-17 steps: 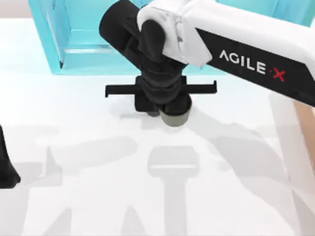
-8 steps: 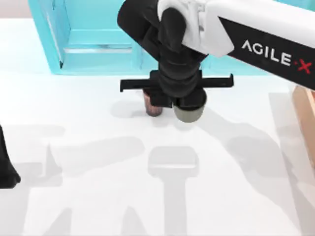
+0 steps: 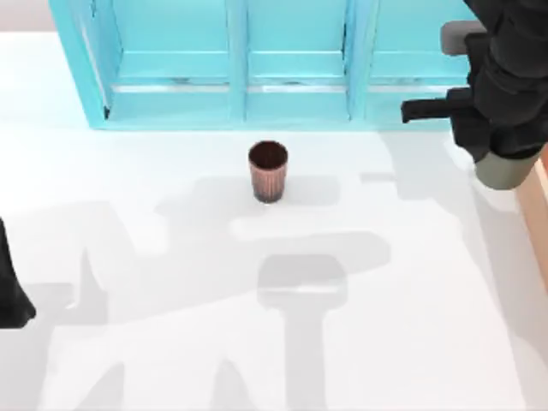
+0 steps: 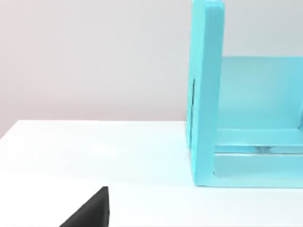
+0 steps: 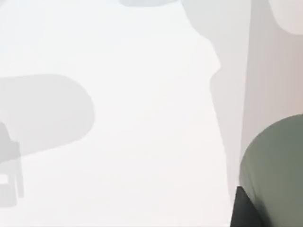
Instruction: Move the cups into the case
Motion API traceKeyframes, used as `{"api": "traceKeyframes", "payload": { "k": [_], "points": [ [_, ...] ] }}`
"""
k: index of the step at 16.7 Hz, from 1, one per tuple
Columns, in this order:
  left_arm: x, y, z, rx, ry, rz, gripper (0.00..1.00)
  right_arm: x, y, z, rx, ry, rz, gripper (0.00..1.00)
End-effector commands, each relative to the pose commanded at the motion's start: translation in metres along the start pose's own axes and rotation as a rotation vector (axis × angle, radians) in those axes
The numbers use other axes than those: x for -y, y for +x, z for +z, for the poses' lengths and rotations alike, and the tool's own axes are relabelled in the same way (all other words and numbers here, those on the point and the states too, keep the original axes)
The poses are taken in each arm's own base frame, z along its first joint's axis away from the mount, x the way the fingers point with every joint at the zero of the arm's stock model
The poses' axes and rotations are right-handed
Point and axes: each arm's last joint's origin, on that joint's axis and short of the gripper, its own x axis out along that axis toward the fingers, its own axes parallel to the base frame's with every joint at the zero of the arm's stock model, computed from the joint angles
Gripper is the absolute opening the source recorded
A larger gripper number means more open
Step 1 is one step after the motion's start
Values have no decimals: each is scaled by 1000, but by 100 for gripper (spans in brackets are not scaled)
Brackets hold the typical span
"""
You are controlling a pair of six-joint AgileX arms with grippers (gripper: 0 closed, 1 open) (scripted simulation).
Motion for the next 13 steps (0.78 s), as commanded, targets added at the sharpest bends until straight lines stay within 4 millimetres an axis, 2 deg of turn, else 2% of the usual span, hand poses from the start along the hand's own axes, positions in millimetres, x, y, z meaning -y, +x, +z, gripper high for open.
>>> {"api": "traceKeyframes", "payload": {
  "k": [2,4,7,10,13],
  "points": [
    [0,0,0,0,0,0,100,53,-6,-9,-40,2,4,0],
    [0,0,0,0,0,0,100,102,-11,-27,-74,5,18,0],
    [0,0,0,0,0,0,100,159,-17,-64,-108,12,50,0],
    [0,0,0,0,0,0,100,195,-20,-102,-122,20,83,0],
    [0,0,0,0,0,0,100,209,-21,-127,-121,25,104,0]
  ]
}}
